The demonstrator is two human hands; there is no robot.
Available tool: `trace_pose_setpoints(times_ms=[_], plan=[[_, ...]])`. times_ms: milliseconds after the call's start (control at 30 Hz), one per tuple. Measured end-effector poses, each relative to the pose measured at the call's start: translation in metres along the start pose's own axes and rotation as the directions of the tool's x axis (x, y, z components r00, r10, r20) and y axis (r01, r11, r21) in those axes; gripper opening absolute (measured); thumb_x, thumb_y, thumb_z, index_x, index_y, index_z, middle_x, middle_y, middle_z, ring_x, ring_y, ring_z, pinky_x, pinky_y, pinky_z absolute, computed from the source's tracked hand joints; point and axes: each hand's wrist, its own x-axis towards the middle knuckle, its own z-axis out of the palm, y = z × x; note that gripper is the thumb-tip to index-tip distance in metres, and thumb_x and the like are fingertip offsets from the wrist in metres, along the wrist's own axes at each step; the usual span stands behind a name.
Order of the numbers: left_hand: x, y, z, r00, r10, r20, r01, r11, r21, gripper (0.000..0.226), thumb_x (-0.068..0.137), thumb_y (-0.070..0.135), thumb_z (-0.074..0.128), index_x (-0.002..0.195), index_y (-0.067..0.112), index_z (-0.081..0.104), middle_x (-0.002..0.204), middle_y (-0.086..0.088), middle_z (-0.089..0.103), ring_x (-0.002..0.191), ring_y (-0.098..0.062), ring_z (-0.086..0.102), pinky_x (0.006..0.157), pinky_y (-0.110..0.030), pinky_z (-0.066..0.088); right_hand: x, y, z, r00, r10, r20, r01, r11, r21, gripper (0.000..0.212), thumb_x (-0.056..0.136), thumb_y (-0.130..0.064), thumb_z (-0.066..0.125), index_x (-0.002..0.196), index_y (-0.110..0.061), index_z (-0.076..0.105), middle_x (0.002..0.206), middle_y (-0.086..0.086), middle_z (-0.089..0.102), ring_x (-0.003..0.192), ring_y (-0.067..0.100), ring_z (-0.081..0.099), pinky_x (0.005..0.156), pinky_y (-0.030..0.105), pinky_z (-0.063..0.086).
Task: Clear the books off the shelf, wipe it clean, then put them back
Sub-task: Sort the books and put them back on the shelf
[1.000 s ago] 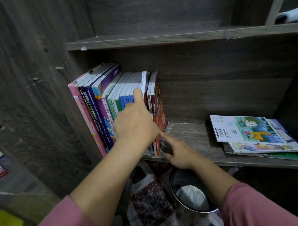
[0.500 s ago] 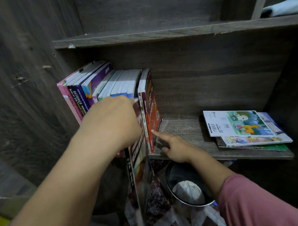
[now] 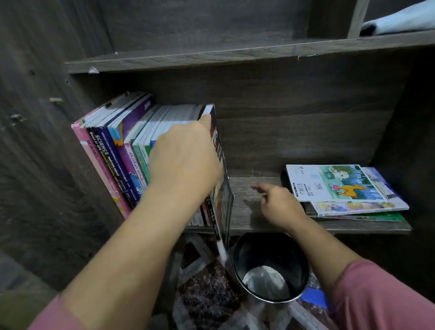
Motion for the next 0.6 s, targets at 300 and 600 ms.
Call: trace_pose_setpoints(times_ms=[300, 600], plan=[[0.015, 0.017, 0.066, 0.989, -0.146, 0.004, 0.146, 0.988, -0.046, 0.057, 0.102, 0.031, 0.045, 0.152, 0.024, 0.02, 0.111, -0.011, 0.052, 0.08, -0.028, 0.054, 0.058, -0.036, 0.033, -0.014, -0.016, 0.057, 0.907, -0.208, 0.367, 0.16, 0.975, 0.155, 0.085, 0.09, -0.044, 0.062, 0.153, -0.041, 0.004, 0.157, 0.001, 0.029, 0.142, 0.019, 0.031, 0.116, 0.033, 0.028], [0.011, -0.029, 0.066, 0.988, 0.017, -0.155, 0.003, 0.992, 0.127, 0.075, 0.07, 0.055, 0.075, 0.135, 0.031, 0.047, 0.141, -0.012, 0.033, 0.13, -0.034, 0.028, 0.096, -0.049, 0.029, -0.002, -0.012, 0.085, 0.929, -0.173, 0.326, 0.169, 0.985, 0.041, 0.082, 0.093, -0.049, 0.054, 0.152, -0.045, -0.003, 0.158, -0.002, 0.027, 0.143, 0.021, 0.028, 0.117, 0.042, 0.019]])
